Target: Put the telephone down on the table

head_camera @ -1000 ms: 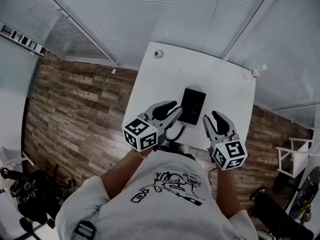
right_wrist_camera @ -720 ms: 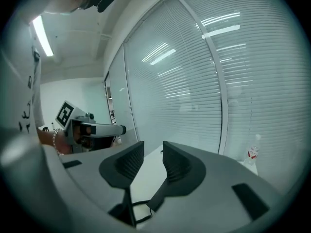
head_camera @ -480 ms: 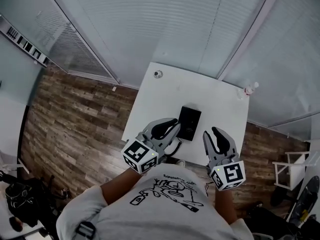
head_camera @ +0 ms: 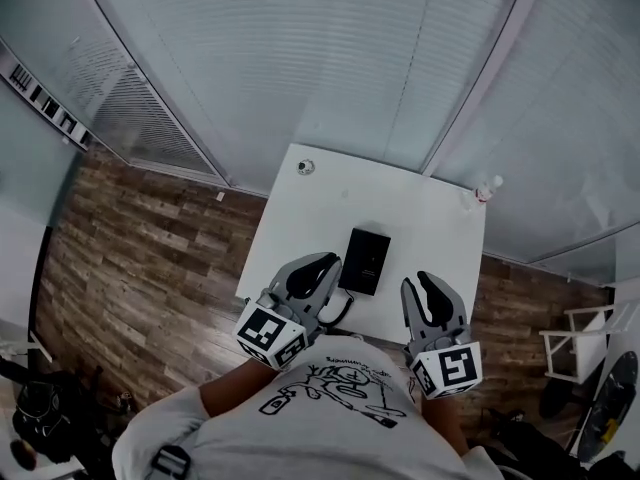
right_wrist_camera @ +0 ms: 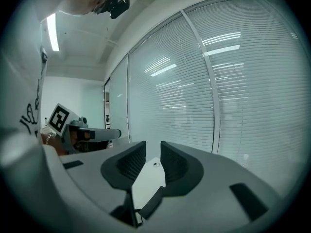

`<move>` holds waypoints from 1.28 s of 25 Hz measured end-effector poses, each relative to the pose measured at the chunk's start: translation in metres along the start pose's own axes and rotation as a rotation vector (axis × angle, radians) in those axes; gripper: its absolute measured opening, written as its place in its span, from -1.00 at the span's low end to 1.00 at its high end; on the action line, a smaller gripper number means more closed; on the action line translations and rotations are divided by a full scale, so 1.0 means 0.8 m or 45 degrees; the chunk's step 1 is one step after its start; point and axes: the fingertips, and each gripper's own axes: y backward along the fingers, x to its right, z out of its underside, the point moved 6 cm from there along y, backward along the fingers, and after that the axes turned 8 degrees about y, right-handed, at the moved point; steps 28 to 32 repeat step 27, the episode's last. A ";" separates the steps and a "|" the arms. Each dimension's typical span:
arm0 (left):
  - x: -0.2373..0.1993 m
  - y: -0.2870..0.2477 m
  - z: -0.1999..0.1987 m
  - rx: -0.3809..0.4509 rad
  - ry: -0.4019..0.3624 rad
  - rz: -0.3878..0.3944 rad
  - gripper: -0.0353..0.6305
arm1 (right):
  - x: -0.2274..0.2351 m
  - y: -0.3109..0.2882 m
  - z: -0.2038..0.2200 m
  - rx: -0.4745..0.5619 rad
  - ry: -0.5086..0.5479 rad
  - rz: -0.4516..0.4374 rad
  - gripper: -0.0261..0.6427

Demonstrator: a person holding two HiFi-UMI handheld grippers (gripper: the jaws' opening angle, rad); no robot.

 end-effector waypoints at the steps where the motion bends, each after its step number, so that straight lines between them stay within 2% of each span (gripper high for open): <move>1: 0.001 0.000 -0.001 0.007 -0.004 0.002 -0.82 | 0.000 0.003 -0.001 -0.001 0.006 0.008 -0.67; 6: 0.005 -0.003 -0.003 0.009 -0.006 0.023 -0.82 | 0.004 0.010 -0.001 -0.009 0.003 0.042 -0.67; 32: 0.001 0.001 -0.004 -0.014 0.013 0.033 -0.82 | -0.003 0.001 -0.001 -0.008 -0.011 0.019 -0.67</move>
